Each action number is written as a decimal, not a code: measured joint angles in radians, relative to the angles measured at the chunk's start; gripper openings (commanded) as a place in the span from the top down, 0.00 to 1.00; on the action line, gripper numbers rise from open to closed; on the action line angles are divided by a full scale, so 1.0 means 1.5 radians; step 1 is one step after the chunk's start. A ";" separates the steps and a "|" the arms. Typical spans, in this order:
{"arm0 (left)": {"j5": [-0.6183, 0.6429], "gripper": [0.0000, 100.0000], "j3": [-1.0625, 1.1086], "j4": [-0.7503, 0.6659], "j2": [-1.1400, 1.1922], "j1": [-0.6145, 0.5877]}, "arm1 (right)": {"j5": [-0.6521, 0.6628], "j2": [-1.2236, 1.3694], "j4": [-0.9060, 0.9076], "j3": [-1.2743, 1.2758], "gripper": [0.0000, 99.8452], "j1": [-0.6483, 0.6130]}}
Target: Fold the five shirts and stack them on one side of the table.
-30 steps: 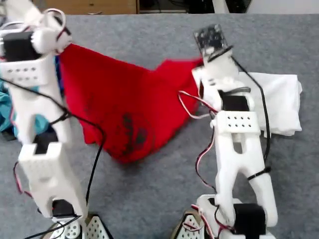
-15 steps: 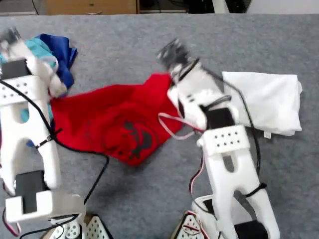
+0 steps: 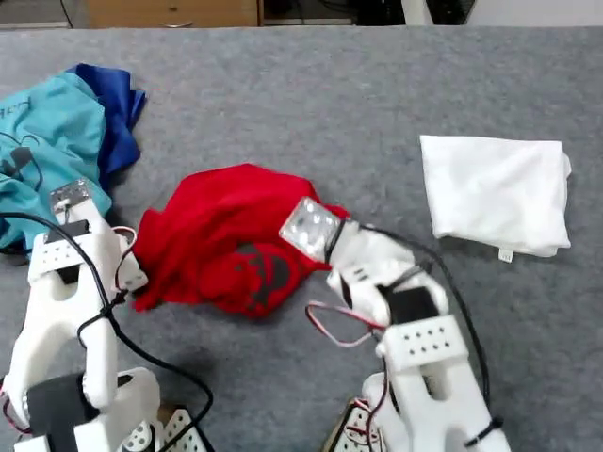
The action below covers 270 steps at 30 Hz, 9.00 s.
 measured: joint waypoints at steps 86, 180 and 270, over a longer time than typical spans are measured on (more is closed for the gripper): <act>0.119 0.78 -0.271 0.162 0.195 0.087 | -0.027 -0.029 -0.179 0.158 1.00 0.090; -0.026 0.98 -0.413 0.180 -0.006 -0.048 | -0.212 -0.029 -0.026 -0.157 1.00 0.141; -0.106 0.98 -0.672 0.078 0.268 0.030 | -0.236 1.187 0.624 -1.928 1.00 0.097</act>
